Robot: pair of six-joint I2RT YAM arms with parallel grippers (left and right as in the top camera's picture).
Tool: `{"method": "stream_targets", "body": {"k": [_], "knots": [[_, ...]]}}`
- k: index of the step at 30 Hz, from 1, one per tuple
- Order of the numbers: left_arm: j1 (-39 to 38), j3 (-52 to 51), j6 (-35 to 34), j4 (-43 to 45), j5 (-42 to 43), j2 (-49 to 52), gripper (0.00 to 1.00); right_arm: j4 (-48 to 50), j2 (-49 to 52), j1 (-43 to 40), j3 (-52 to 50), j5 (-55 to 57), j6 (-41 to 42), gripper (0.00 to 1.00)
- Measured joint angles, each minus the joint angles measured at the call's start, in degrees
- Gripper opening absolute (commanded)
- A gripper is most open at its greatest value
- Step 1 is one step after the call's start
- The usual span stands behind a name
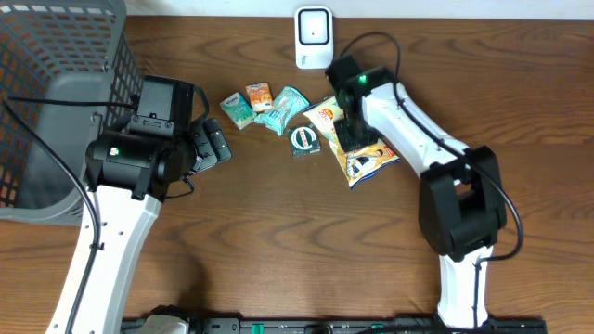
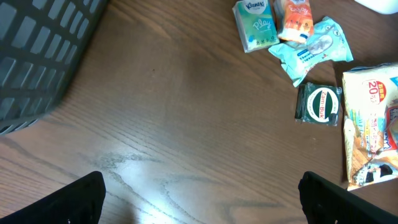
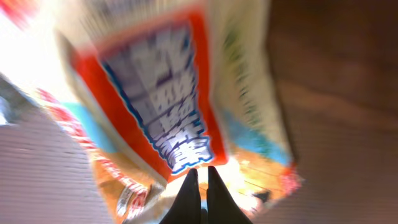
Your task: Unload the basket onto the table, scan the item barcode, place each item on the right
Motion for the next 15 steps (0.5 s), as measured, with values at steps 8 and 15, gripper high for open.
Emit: {"method": "stream_targets", "body": {"k": [8,15], "knots": [[0.00,0.00,-0.02,-0.02,0.00,0.00,0.98,5.51,-7.58,0.04,4.37,-2.19,-0.02,0.01],[0.00,0.00,-0.02,0.00,0.00,0.00,0.98,9.22,-3.82,0.70,4.00,-4.92,0.00,0.01]]}}
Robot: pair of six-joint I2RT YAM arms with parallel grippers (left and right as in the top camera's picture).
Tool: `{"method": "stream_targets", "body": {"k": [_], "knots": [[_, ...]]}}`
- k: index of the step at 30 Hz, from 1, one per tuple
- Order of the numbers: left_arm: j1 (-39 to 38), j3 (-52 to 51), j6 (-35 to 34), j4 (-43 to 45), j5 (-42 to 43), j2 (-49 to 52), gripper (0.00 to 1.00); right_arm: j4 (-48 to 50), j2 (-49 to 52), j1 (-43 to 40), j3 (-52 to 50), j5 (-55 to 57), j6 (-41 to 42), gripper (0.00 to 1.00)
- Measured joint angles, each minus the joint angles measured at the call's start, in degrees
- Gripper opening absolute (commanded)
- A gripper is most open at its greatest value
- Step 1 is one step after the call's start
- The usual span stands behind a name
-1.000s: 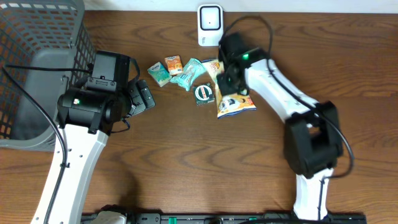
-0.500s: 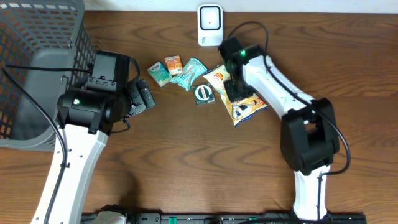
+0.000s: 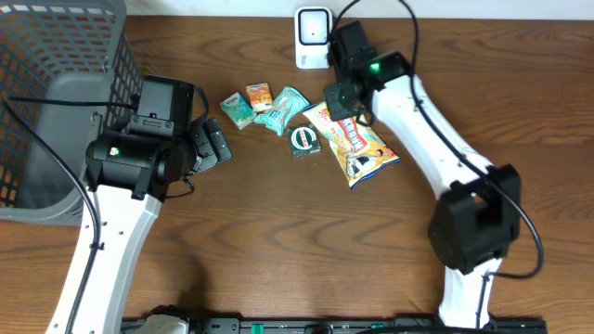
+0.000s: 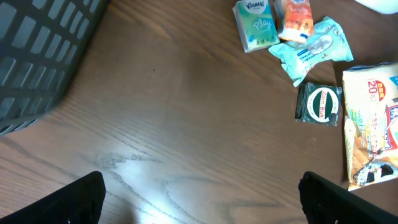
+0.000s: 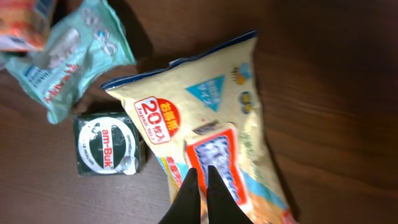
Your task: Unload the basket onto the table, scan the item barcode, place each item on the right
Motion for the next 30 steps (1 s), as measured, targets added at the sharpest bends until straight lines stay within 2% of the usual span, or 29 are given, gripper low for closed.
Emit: {"method": "stream_targets", "body": {"k": [9,16,21,26,30], "knots": [[0.00,0.00,0.00,0.00,0.00,0.00,0.98,1.27,10.84,0.24,-0.92,-0.50,2.12,0.01],[0.00,0.00,0.02,0.00,0.00,0.00,0.98,-2.12,11.34,0.20,0.52,-0.31,2.51,0.01],[0.00,0.00,0.00,-0.02,0.00,0.00,0.98,-8.31,9.35,-0.24,1.20,-0.28,1.38,0.09],[0.00,0.00,0.02,0.00,0.00,0.00,0.98,-15.58,2.01,-0.44,1.95,-0.22,-0.13,0.09],[0.00,0.00,0.02,-0.02,0.00,0.00,0.98,-17.57,-1.20,-0.44,1.92,-0.20,-0.35,0.08]]}}
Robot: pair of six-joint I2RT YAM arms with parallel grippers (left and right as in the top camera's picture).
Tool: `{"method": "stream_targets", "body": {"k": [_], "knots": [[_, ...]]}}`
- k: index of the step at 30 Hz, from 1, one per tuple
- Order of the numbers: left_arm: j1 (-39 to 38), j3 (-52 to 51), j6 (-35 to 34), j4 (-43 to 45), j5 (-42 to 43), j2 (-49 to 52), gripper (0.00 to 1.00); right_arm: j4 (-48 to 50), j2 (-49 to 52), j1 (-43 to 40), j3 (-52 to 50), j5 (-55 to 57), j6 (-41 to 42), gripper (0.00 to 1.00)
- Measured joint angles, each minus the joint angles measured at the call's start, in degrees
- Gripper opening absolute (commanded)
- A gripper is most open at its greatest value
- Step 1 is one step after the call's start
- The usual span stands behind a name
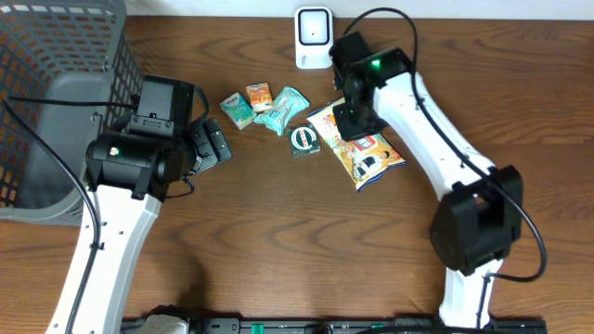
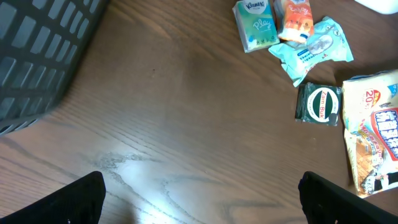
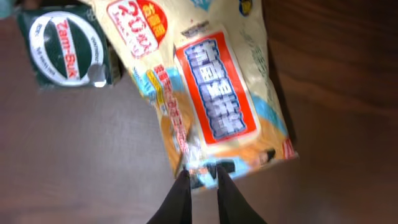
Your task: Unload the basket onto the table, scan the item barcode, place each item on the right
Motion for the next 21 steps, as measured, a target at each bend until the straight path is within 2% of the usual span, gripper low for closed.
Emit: {"method": "stream_targets", "body": {"k": [5,7,11,16,21], "knots": [[0.00,0.00,0.00,0.00,0.00,0.00,0.98,5.57,0.17,0.00,-6.73,0.87,0.04,0.07],[0.00,0.00,-0.02,0.02,0.00,0.00,0.98,9.46,0.50,-0.02,-11.02,1.31,0.07,0.01],[0.00,0.00,0.00,0.02,0.00,0.00,0.98,13.38,0.76,-0.02,-18.45,1.73,1.42,0.01],[0.00,0.00,0.00,0.02,0.00,0.00,0.98,11.67,0.76,-0.50,-21.05,2.10,2.49,0.01],[0.00,0.00,0.00,0.00,0.00,0.00,0.98,5.60,0.76,-1.16,-16.68,3.17,2.91,0.02]]}}
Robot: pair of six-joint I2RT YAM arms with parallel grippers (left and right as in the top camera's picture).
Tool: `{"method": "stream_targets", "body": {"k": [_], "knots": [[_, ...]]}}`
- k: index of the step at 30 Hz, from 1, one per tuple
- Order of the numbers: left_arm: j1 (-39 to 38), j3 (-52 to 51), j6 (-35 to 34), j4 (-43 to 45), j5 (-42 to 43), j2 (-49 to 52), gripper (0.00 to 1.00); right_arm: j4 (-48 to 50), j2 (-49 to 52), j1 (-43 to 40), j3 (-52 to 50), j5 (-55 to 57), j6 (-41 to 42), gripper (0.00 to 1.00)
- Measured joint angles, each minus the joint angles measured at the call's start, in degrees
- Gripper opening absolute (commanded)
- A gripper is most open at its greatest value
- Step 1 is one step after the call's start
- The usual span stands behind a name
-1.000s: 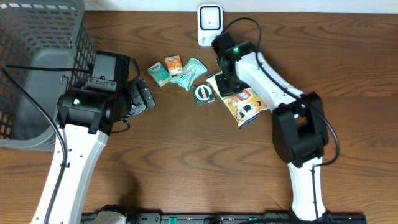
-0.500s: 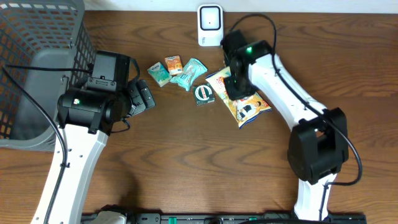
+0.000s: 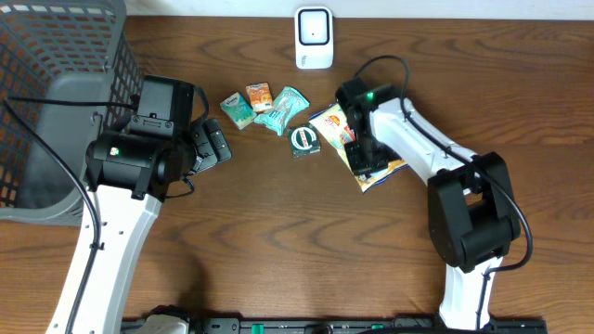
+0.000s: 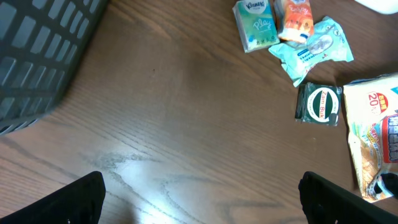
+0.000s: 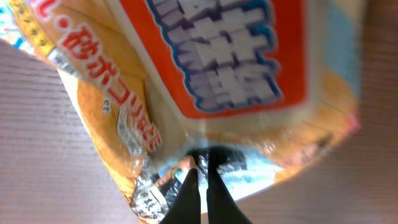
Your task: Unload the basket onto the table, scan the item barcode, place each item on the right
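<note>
A yellow and orange snack bag [image 3: 329,121] [image 4: 373,124] lies on the wooden table, right of centre, below the white scanner [image 3: 314,37] at the far edge. My right gripper [image 3: 365,154] is low over the bag's near end. In the right wrist view the bag [image 5: 217,62] fills the frame, and the right gripper [image 5: 200,172] is closed on the bag's film with only a thin slit between its fingers. My left gripper [image 3: 212,144] [image 4: 202,199] stands open to the left, above bare wood and holding nothing.
A grey basket [image 3: 56,56] [image 4: 37,56] takes up the far left. A green tissue pack [image 3: 237,109], an orange pack [image 3: 259,96], a teal pack [image 3: 283,109] and a dark green Zam-Buk tin [image 3: 303,140] [image 4: 320,104] lie left of the snack bag.
My right gripper has dropped close onto the bag's near end and its fingers have closed from slightly apart. The bag has shifted a little on the table. The left arm has not moved.
My right gripper was first shut and low over the bag. It then stood higher near the scanner, still shut, with the bag flat on the table. Later it hung over the bag's near end with fingers slightly apart. Now it is down there, closed on the film.
</note>
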Motion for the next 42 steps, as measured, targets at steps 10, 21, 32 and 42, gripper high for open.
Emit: {"method": "stream_targets", "body": {"k": [10,21,32,42], "knots": [[0.00,0.00,-0.02,0.02,0.00,0.00,0.98,7.32,-0.02,-0.42,10.58,0.87,0.57,0.28],[0.00,0.00,0.00,0.02,-0.02,0.00,0.98,23.76,0.17,-0.42,0.68,-0.39,0.59,0.34],[0.00,0.00,-0.02,0.00,0.00,0.00,0.98,17.59,0.96,-1.03,1.88,1.14,-0.70,0.60],[0.00,0.00,0.00,0.02,0.00,0.00,0.98,-2.36,0.42,-1.31,9.11,0.61,-1.05,0.75]]}}
